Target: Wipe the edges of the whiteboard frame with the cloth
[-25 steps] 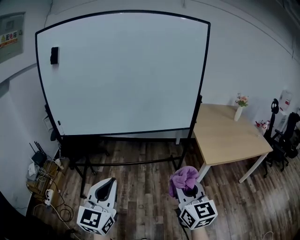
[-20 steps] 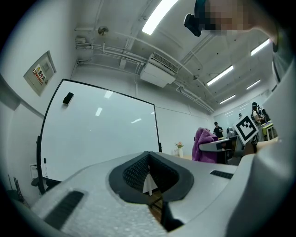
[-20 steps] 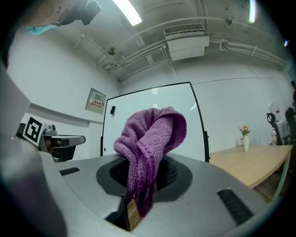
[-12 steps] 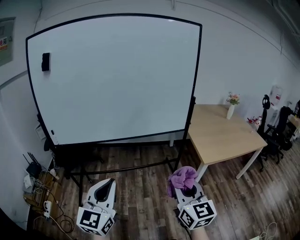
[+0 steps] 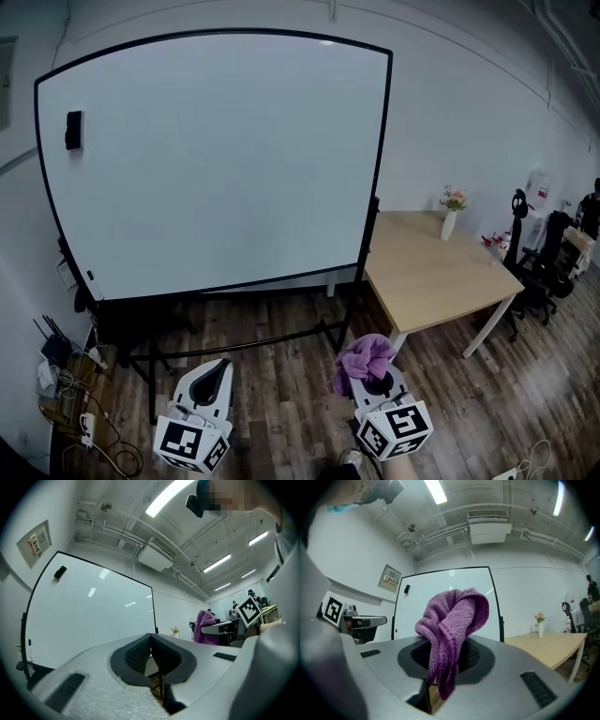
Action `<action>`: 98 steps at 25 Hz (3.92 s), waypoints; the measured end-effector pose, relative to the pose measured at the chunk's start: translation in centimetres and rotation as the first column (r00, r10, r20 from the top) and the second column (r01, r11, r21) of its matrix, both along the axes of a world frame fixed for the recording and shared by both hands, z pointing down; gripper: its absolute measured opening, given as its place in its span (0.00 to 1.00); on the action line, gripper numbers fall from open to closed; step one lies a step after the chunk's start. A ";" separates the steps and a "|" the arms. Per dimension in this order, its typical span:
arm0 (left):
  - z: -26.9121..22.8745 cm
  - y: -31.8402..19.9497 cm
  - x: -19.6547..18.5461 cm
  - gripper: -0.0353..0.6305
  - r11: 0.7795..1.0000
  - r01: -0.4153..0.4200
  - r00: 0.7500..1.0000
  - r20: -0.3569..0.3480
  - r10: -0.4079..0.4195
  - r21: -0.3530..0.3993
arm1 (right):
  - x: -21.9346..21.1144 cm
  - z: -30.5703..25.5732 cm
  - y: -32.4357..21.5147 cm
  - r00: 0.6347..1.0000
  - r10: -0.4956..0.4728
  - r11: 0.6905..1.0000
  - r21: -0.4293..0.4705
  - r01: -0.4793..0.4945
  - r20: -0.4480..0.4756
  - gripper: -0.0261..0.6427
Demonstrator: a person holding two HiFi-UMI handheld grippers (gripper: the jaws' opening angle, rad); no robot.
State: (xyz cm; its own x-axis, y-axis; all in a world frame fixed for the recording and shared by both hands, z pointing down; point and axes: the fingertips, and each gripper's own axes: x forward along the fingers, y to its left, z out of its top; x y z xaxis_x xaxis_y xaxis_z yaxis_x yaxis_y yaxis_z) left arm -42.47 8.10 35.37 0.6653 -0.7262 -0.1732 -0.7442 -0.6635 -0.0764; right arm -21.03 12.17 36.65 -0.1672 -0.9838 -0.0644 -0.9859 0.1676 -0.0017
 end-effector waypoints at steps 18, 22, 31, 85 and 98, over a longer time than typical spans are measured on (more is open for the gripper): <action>-0.4 -6.5 10.8 0.08 0.999 -0.038 0.999 0.017 0.038 0.008 | 9.7 0.0 -6.5 1.000 0.009 1.000 -0.002 -0.009 0.014 0.17; -0.8 -8.8 14.0 0.08 1.000 -0.024 1.000 0.012 0.024 0.014 | 12.8 -0.4 -9.1 1.000 -0.013 1.000 0.003 0.013 0.007 0.17; -1.3 -12.8 20.5 0.08 1.000 0.013 1.000 0.003 -0.013 0.021 | 18.7 -1.2 -13.8 0.996 -0.093 0.996 -0.001 0.093 -0.009 0.17; -6.0 -37.3 42.9 0.08 0.982 -0.148 0.989 0.040 0.145 0.116 | 31.7 -9.6 -41.2 0.982 -0.167 0.982 0.070 0.173 -0.086 0.16; -7.0 -40.3 43.9 0.08 0.988 -0.085 0.996 0.020 0.083 0.131 | 34.5 -16.2 -46.5 0.988 -0.119 0.982 0.133 0.133 -0.103 0.16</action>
